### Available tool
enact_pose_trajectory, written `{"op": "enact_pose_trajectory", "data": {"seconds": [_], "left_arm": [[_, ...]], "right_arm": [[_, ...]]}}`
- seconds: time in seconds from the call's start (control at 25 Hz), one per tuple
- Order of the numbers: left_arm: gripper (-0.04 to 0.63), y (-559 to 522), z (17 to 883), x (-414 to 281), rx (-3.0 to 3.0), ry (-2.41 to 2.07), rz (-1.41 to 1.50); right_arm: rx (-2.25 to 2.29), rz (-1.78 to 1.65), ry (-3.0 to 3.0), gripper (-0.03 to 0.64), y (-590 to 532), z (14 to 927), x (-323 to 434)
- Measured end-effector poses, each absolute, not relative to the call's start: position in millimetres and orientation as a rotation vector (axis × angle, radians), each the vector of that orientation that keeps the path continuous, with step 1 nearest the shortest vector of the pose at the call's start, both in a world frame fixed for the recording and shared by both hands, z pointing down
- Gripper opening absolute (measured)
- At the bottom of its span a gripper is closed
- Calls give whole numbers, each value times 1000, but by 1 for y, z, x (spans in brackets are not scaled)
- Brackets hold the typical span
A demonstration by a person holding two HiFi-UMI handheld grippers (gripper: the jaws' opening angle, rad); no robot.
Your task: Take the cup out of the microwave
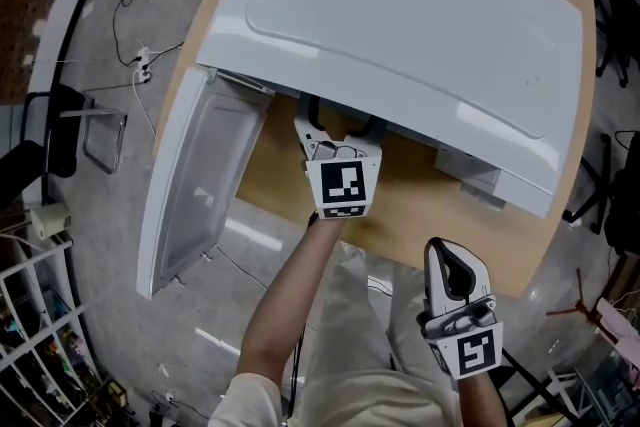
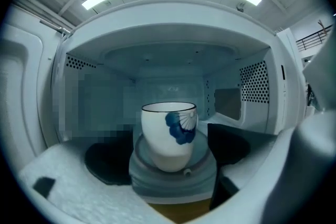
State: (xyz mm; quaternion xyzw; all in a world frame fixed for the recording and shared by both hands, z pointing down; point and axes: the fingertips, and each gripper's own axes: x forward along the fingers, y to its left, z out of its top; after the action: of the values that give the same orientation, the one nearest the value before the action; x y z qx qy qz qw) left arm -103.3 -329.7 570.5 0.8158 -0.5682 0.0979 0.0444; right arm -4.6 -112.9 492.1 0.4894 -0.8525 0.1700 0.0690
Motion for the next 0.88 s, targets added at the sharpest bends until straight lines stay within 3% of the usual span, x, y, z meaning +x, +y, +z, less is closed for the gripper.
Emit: {"op": "enact_pose_trajectory", "data": {"seconds": [0.88], "left_arm": [[424, -361, 570, -92, 2547, -1733, 335]], "right_arm": [[1506, 512, -2532, 8, -147, 524, -20]]}}
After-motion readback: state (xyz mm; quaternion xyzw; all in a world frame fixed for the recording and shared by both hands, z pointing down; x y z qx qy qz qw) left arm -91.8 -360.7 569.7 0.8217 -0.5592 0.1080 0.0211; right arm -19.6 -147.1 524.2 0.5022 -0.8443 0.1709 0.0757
